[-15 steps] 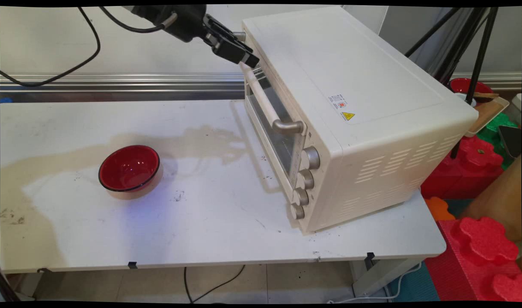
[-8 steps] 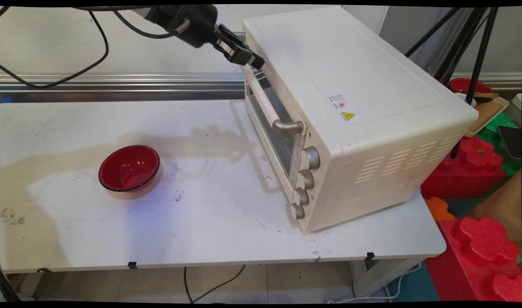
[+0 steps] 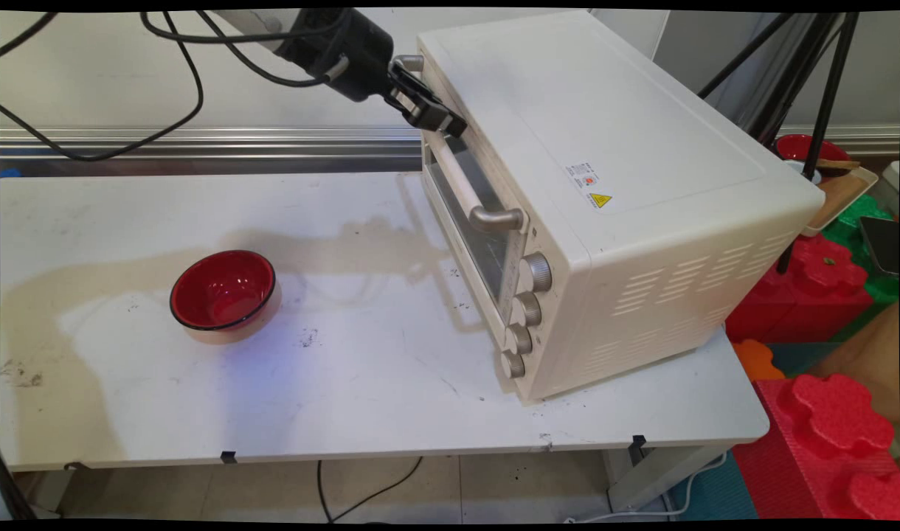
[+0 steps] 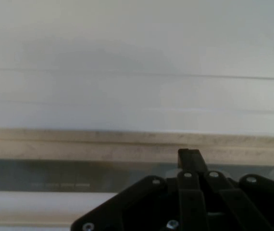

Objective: Open the oven

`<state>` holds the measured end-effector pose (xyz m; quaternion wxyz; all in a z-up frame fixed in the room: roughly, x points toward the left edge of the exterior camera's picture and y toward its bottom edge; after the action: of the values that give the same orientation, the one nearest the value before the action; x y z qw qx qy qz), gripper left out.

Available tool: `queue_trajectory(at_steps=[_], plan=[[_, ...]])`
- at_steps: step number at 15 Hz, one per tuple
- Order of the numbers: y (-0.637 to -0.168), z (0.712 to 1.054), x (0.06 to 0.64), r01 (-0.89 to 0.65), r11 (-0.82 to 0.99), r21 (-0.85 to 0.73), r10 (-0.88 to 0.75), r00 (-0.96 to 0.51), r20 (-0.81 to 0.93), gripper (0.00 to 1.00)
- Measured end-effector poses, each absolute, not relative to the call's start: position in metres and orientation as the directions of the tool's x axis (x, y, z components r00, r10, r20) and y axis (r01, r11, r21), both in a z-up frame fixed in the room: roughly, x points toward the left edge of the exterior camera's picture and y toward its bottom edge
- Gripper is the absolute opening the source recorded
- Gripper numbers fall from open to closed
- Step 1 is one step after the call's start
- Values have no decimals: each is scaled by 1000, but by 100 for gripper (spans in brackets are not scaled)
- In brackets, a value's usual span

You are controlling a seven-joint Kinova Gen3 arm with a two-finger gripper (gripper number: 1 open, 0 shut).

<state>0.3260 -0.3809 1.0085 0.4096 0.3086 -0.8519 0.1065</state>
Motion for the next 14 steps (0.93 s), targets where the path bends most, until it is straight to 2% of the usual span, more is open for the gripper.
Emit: queue_trajectory(at_steps=[7,14], plan=[[-378,994,324,-620,781,75,-458,-487,744,0],[-356,982,352,-615,787,45,-452,-526,721,0]])
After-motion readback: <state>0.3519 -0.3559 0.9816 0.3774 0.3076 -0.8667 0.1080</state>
